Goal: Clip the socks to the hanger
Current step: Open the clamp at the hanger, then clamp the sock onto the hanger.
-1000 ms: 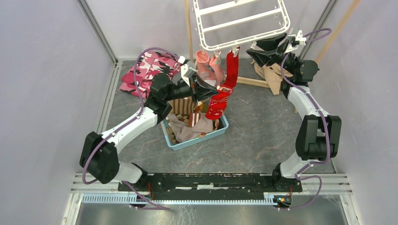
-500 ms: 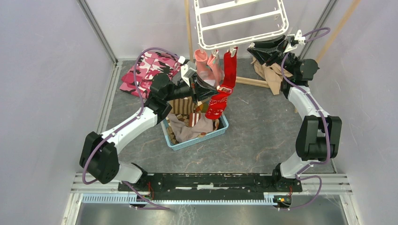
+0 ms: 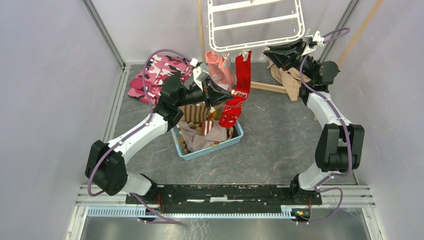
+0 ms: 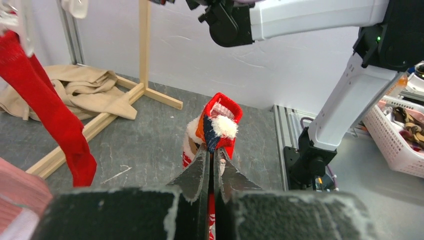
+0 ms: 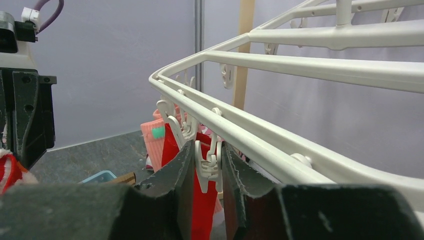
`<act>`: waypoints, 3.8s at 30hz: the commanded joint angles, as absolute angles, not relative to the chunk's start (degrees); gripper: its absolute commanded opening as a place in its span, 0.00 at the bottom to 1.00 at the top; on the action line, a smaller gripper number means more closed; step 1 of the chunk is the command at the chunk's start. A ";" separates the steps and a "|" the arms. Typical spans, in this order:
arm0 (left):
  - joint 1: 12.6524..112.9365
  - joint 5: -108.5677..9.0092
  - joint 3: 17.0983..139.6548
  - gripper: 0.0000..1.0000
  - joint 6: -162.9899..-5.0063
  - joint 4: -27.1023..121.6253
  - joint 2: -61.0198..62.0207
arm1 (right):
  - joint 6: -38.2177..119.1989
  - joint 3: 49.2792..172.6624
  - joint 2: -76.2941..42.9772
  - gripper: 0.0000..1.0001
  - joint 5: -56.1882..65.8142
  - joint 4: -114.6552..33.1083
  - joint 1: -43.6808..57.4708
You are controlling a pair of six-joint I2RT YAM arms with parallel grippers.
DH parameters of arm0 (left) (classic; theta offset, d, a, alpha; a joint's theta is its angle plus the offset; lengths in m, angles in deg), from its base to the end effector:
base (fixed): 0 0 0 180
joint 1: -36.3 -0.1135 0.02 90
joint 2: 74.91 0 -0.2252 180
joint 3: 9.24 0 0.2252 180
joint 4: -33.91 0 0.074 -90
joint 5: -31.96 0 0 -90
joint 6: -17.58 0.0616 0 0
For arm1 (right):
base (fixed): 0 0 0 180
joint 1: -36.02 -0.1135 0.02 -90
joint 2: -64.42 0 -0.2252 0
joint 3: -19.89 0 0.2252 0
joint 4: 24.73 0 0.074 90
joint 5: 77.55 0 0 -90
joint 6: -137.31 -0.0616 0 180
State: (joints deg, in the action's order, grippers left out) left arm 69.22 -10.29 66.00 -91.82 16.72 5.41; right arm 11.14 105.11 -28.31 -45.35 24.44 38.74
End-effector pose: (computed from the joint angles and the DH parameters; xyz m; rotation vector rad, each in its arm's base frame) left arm 0.2432 -0.2118 0.3398 0.9093 1.2763 -1.2958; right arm 0.3359 0.0362 0.3800 -0.6583 1.0766 0.9313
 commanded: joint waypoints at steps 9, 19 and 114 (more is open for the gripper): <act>69.52 -16.06 80.33 0.03 -88.50 20.55 16.26 | 12.69 108.42 -24.27 0.16 -45.14 15.05 37.30; 69.93 -23.14 84.71 0.02 -84.96 15.04 23.28 | 14.41 109.16 -23.21 0.15 -44.85 10.06 36.36; 72.42 -27.72 96.40 0.03 -98.87 14.95 28.67 | 14.73 106.98 -21.31 0.57 -46.98 10.18 34.26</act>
